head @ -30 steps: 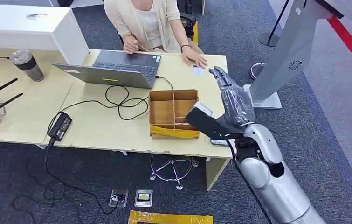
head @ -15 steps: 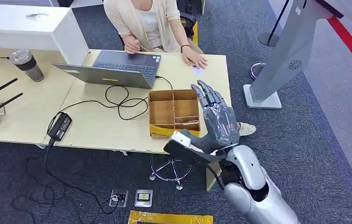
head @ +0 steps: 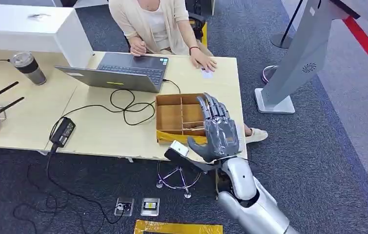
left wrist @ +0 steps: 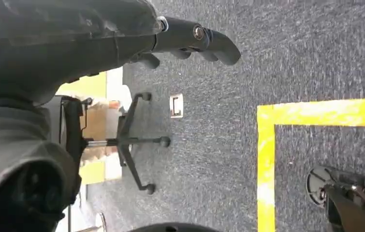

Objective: Pass the card to the sensor for recognition and then transmit it.

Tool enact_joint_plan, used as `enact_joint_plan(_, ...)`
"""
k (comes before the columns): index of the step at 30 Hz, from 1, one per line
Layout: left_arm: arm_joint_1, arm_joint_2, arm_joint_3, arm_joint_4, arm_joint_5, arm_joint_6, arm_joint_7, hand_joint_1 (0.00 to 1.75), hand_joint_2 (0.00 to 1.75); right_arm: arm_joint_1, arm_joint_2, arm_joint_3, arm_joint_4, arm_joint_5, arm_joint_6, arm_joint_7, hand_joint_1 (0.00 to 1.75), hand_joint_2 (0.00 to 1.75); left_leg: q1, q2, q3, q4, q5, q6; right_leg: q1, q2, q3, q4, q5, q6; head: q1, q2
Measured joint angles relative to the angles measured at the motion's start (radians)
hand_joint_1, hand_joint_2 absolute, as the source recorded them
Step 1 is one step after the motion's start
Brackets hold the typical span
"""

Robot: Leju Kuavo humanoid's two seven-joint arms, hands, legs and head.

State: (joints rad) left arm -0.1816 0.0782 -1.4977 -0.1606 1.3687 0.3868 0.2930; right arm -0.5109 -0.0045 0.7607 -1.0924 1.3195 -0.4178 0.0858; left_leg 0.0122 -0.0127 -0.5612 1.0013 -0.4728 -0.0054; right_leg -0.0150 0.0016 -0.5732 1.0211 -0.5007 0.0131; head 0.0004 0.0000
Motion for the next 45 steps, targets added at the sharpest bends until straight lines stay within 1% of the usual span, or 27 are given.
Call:
enact_joint_plan(3, 0.0, -0.002, 0.0, 0.0, -0.002, -0.002, 0.0, 0.0, 0.0, -0.017, 0.026, 0.006, 0.088, 0.009, -0.022, 0.001, 0.0, 1.75, 0.001, 0.0, 0.0, 0.0, 0.0, 0.0, 0.001, 0.0, 0.0, 0.0, 0.0, 0.0, 0.0, 0.0)
enact_joint_plan(12, 0.0, -0.001, 0.0, 0.0, -0.01, -0.037, -0.032, 0.0, 0.0, -0.064, 0.091, 0.013, 0.29, 0.03, -0.023, 0.035, 0.0, 1.75, 0.0, 0.0, 0.0, 0.0, 0.0, 0.0, 0.001, 0.0, 0.0, 0.0, 0.0, 0.0, 0.0, 0.0)
enact_joint_plan(13, 0.0, -0.001, 0.0, 0.0, -0.01, -0.051, -0.041, 0.0, 0.0, -0.071, 0.097, 0.013, 0.31, 0.032, -0.023, 0.04, 0.0, 1.75, 0.0, 0.0, 0.0, 0.0, 0.0, 0.0, 0.001, 0.0, 0.0, 0.0, 0.0, 0.0, 0.0, 0.0)
enact_joint_plan(16, 0.001, 0.025, 0.0, 0.0, -0.008, -0.146, -0.078, 0.0, 0.0, -0.093, 0.119, 0.013, 0.375, 0.036, -0.023, 0.051, 0.0, 1.75, 0.001, 0.0, 0.0, 0.0, 0.0, 0.0, 0.001, 0.0, 0.0, 0.0, 0.0, 0.0, 0.0, 0.0)
enact_joint_plan(17, 0.0, 0.035, 0.0, 0.0, -0.008, -0.168, -0.085, 0.0, 0.0, -0.097, 0.126, 0.013, 0.391, 0.038, -0.023, 0.055, 0.0, 1.75, 0.001, 0.0, 0.0, 0.0, 0.0, 0.0, 0.001, 0.0, 0.0, 0.0, 0.0, 0.0, 0.0, 0.0)
enact_joint_plan(20, 0.0, 0.057, 0.0, 0.0, -0.008, -0.188, -0.099, 0.0, 0.0, -0.106, 0.139, 0.014, 0.433, 0.039, -0.023, 0.062, 0.0, 1.75, 0.001, 0.0, 0.0, 0.0, 0.0, 0.0, 0.002, 0.0, 0.0, 0.0, 0.0, 0.0, 0.0, 0.0)
enact_joint_plan(24, 0.001, 0.076, 0.0, 0.001, -0.011, -0.198, -0.106, 0.0, 0.0, -0.109, 0.145, 0.014, 0.466, 0.037, -0.02, 0.067, 0.0, 1.75, 0.001, 0.0, 0.0, 0.0, 0.0, 0.0, 0.002, 0.0, 0.0, 0.0, 0.0, 0.0, 0.0, 0.0)
enact_joint_plan(27, 0.001, 0.087, 0.0, 0.001, -0.014, -0.209, -0.124, 0.0, 0.0, -0.112, 0.148, 0.013, 0.49, 0.035, -0.019, 0.074, 0.0, 1.75, 0.001, 0.0, 0.0, 0.0, 0.0, 0.0, 0.002, 0.0, 0.0, 0.0, 0.0, 0.0, 0.0, 0.0)
enact_joint_plan(38, 0.002, 0.113, 0.0, 0.001, -0.038, -0.256, -0.172, 0.0, 0.0, -0.125, 0.15, -0.003, 0.554, 0.045, -0.018, 0.101, 0.0, 1.75, 0.001, 0.0, 0.0, 0.0, 0.0, 0.0, 0.002, 0.0, 0.0, 0.0, 0.0, 0.0, 0.0, 0.0)
enact_joint_plan(45, 0.002, 0.123, 0.0, 0.001, -0.051, -0.273, -0.178, 0.0, 0.0, -0.136, 0.15, -0.017, 0.574, 0.053, -0.011, 0.105, 0.0, 1.75, 0.002, 0.0, 0.0, 0.0, 0.0, 0.0, 0.002, 0.0, 0.0, 0.0, 0.0, 0.0, 0.0, 0.0)
